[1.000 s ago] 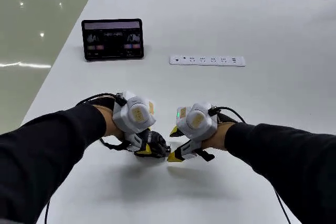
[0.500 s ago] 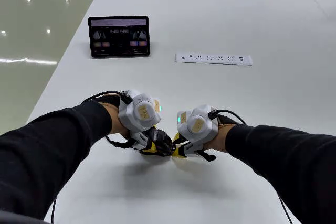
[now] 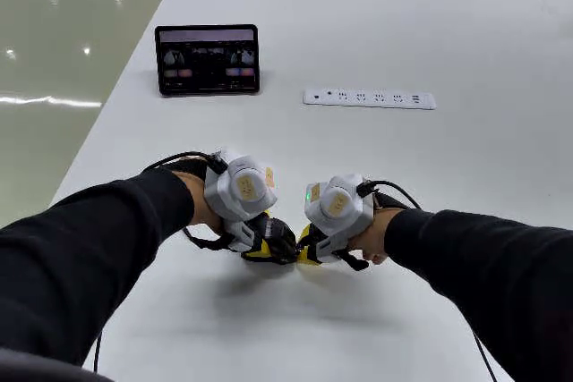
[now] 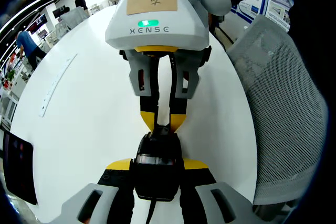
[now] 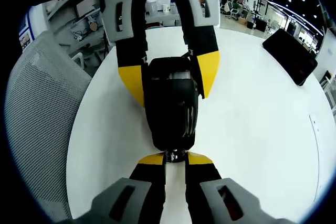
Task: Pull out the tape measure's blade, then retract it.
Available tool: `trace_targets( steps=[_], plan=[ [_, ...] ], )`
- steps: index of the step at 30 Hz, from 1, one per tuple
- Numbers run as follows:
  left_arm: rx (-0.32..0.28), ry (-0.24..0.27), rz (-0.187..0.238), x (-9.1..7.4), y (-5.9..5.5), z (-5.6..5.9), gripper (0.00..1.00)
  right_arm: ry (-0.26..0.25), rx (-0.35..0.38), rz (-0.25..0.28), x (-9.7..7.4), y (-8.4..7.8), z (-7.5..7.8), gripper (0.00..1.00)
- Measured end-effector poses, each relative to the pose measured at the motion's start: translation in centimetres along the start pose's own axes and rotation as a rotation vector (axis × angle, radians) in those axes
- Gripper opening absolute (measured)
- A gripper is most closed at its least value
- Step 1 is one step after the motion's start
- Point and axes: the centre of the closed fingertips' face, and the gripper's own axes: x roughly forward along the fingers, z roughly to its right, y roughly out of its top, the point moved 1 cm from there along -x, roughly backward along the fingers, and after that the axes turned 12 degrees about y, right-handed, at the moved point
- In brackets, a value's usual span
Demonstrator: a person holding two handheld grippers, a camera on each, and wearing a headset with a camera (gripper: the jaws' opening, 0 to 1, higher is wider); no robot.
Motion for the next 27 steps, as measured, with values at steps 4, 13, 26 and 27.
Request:
trace_targets(
  steps=[4, 13, 26, 27],
  plan=[
    [0.007, -0.004, -0.003, 0.0, 0.0, 0.0, 0.29, 0.001, 0.005, -0.004, 0.0, -0.2, -0.2, 0.08],
    [-0.006, -0.005, -0.002, 0.1, -0.1, 0.0, 0.29, -0.003, 0.012, -0.017, -0.6, -1.0, -0.2, 0.08],
    [-0.018, -0.002, 0.005, 0.0, -0.1, 0.0, 0.3, -0.011, 0.03, -0.026, -1.3, -2.0, -0.2, 0.08],
    [-0.018, -0.001, 0.006, 0.0, -0.1, 0.0, 0.3, -0.012, 0.032, -0.026, -1.3, -2.1, -0.2, 0.08]
  ],
)
